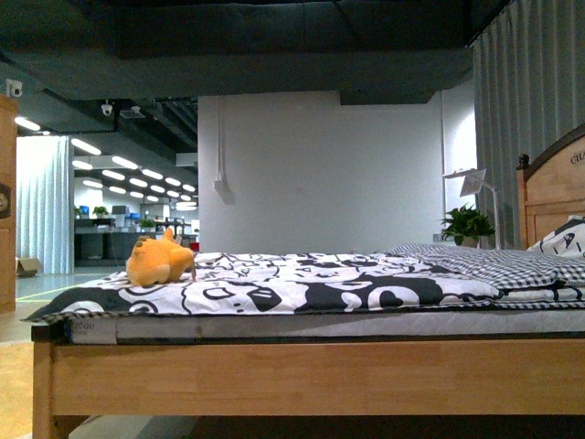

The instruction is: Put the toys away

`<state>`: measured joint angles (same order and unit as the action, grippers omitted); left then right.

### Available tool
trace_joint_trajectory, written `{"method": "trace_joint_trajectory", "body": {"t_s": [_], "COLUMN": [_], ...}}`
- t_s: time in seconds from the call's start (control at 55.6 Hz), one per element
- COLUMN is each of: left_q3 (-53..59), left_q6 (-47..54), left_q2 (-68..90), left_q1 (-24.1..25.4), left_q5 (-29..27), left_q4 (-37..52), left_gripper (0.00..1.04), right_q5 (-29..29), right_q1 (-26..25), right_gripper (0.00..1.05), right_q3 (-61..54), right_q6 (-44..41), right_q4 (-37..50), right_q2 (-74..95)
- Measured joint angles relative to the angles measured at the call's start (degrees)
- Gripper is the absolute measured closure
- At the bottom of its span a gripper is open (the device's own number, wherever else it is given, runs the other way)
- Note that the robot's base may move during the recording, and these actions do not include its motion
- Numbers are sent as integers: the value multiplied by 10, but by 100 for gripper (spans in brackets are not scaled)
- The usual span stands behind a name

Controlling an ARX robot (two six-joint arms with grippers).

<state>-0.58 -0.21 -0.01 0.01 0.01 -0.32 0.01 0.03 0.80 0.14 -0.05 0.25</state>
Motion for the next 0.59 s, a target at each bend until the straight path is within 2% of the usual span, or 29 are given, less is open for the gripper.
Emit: {"method": "trace_joint_trajectory", "body": {"t_s": [0.593], "left_q3": [0], "left_q6": [0], "left_q2": [0], "left_q1": [0], "left_q5": [0], "left_q4": [0], "left_gripper": [6], "right_q5": [0], "right_q1": [0], "right_gripper": [7], "right_q3": [0], "right_q6": [0], "right_q4": [0], "right_q2": [0]}}
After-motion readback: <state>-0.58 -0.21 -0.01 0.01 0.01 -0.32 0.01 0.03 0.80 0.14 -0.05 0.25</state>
